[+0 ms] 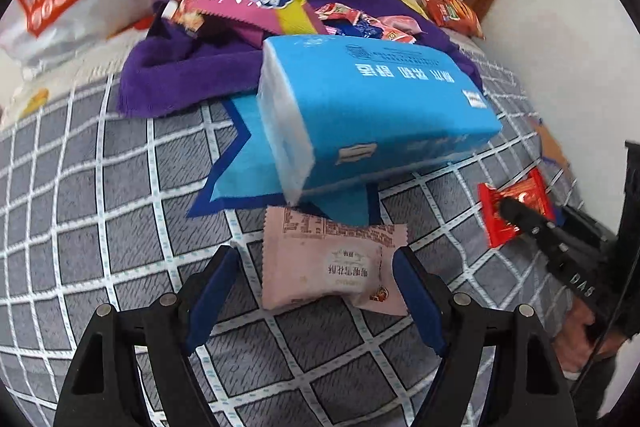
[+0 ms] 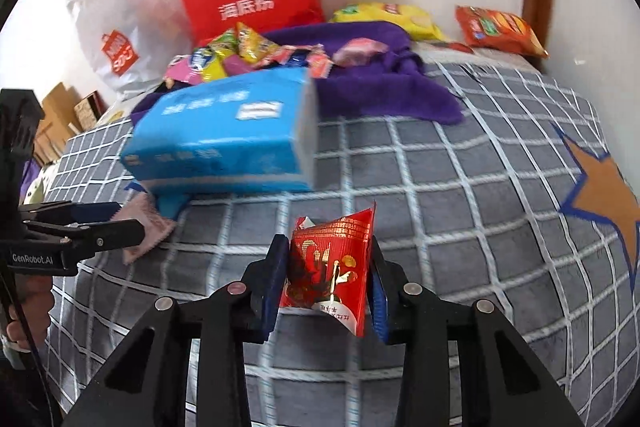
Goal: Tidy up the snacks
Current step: 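Grasp the red packet with the right tool while the left grasps the pink packet, then carry the red packet and pink packet over the purple towel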
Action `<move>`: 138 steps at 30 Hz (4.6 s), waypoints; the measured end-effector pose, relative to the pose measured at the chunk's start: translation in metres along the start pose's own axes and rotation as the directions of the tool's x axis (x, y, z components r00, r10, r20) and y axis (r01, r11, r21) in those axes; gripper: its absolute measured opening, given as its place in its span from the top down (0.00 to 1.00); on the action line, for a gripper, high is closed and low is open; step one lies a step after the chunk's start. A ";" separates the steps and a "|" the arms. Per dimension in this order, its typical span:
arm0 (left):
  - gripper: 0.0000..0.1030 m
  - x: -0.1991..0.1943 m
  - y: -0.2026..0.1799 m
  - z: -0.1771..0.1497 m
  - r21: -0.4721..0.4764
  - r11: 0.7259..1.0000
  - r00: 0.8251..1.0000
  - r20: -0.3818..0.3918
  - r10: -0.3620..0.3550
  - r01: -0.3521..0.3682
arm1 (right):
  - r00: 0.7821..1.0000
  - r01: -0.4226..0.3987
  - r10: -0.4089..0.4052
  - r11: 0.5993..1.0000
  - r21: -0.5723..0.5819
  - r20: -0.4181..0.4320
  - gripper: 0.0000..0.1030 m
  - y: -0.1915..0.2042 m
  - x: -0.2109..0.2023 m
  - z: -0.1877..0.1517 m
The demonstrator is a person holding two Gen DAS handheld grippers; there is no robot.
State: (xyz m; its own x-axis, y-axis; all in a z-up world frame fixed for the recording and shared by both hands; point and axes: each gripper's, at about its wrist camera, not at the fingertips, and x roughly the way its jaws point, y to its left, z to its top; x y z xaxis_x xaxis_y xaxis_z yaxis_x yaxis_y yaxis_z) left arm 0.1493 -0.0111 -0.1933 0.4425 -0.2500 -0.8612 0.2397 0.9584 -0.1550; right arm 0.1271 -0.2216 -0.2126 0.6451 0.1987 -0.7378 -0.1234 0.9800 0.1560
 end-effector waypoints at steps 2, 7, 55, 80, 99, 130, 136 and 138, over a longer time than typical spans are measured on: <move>0.25 0.002 -0.007 -0.001 0.041 0.998 0.999 0.010 0.042 -0.043 | 1.000 -0.008 0.008 1.000 0.024 -0.003 0.64 -0.006 0.003 -0.003; 0.30 0.004 -0.012 -0.006 0.083 0.989 0.991 0.059 0.118 -0.122 | 1.000 0.007 -0.007 1.000 0.008 0.019 0.63 -0.005 0.007 -0.008; 0.73 -0.008 0.006 -0.013 -0.025 0.991 0.974 0.183 0.133 -0.130 | 0.999 -0.003 0.003 1.000 -0.012 0.035 0.61 -0.007 0.008 -0.011; 0.74 -0.075 0.038 0.001 -0.159 0.985 0.979 0.200 -0.033 0.066 | 0.988 -0.053 0.063 0.996 -0.073 0.141 0.66 0.033 -0.039 0.020; 0.74 -0.089 0.050 0.094 -0.192 0.981 0.977 0.211 0.010 0.031 | 0.973 -0.032 0.054 0.994 -0.102 0.224 0.66 0.045 -0.039 0.132; 0.74 -0.030 0.117 0.197 -0.282 0.959 0.981 0.184 0.059 -0.005 | 0.991 0.010 0.001 0.997 -0.080 0.137 0.66 0.042 0.073 0.233; 0.74 -0.030 0.140 0.196 -0.342 0.939 0.980 0.196 0.040 0.030 | 0.993 0.009 -0.003 0.998 -0.056 0.114 0.65 0.031 0.083 0.232; 0.74 -0.024 0.137 0.196 -0.334 0.942 0.982 0.184 0.030 0.034 | 0.995 0.010 -0.004 0.998 -0.055 0.102 0.65 0.029 0.087 0.231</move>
State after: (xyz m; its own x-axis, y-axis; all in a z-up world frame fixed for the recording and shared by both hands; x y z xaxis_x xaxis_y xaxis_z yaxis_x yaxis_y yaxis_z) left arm 0.3410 0.0990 -0.0986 0.6011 -0.2423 -0.7616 -0.0483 0.9402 -0.3372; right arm 0.3544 -0.1781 -0.1206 0.7191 0.1929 -0.6676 -0.1587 0.9809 0.1126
